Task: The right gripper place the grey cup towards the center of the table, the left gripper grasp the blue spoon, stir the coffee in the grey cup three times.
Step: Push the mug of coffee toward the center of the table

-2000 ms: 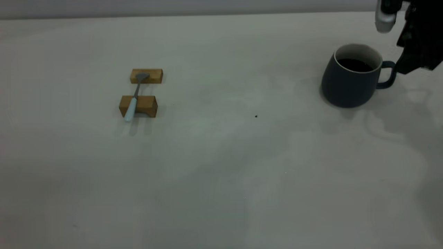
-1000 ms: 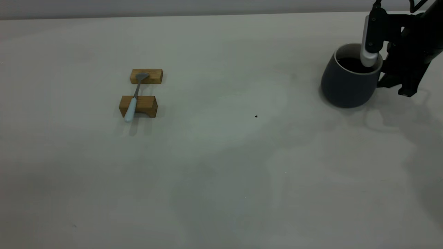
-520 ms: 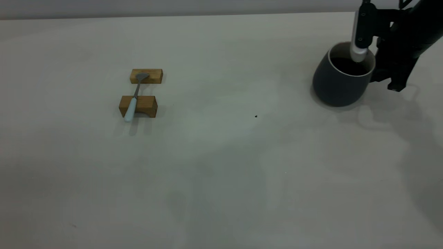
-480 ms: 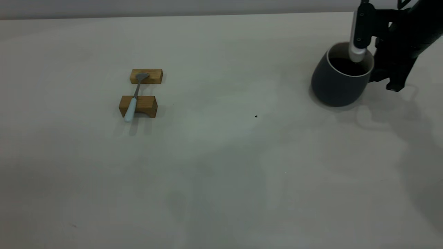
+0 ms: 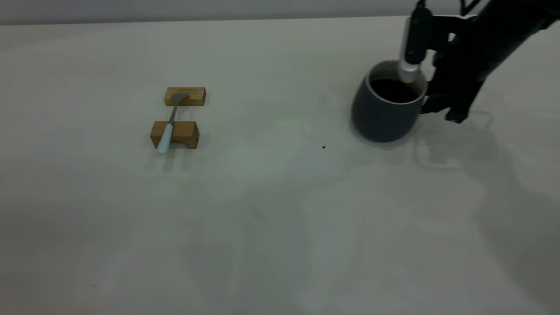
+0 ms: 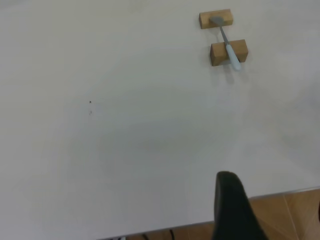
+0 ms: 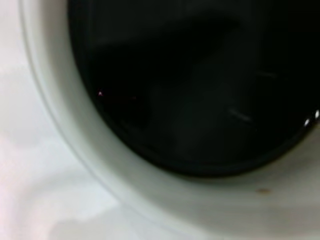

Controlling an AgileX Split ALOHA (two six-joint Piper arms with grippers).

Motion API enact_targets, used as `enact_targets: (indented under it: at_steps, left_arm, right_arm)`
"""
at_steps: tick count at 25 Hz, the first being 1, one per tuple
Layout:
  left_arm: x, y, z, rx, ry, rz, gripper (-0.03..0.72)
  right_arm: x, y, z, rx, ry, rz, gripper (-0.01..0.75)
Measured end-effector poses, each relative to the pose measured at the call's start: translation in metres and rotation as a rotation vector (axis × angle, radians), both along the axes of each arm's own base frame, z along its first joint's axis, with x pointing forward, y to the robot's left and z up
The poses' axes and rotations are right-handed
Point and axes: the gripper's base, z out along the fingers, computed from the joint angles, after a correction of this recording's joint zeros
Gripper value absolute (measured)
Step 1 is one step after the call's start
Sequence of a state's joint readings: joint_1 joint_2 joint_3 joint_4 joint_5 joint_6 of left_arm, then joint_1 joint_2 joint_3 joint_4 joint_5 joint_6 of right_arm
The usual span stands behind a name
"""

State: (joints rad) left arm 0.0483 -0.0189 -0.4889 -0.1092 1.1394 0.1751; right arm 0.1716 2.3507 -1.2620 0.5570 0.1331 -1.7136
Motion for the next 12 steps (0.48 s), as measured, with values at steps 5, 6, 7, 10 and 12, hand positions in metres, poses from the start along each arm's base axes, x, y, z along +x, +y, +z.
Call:
enact_targets:
  at_steps: [5,6,7,10,12]
  left_arm:
    - [0.000,0.000,0.000,0.000,0.000,0.000,0.478]
    - [0.000,0.000,0.000,0.000,0.000,0.000,0.478]
    - [0.000,0.000,0.000,0.000,0.000,0.000,0.478]
    - [0.000,0.000,0.000,0.000,0.000,0.000,0.478]
    - [0.000,0.000,0.000,0.000,0.000,0.000,0.478]
  right_arm:
    - [0.003,0.031,0.001,0.043,0.015,0.043,0.199]
    - [0.003,0.037,0.001,0.049,0.018,0.053,0.197]
    - [0.004,0.042,0.000,0.056,0.023,0.062,0.196]
    - [0.004,0.060,0.000,0.075,0.027,0.089,0.196]
    - [0.005,0.072,-0.001,0.086,0.025,0.106,0.196]
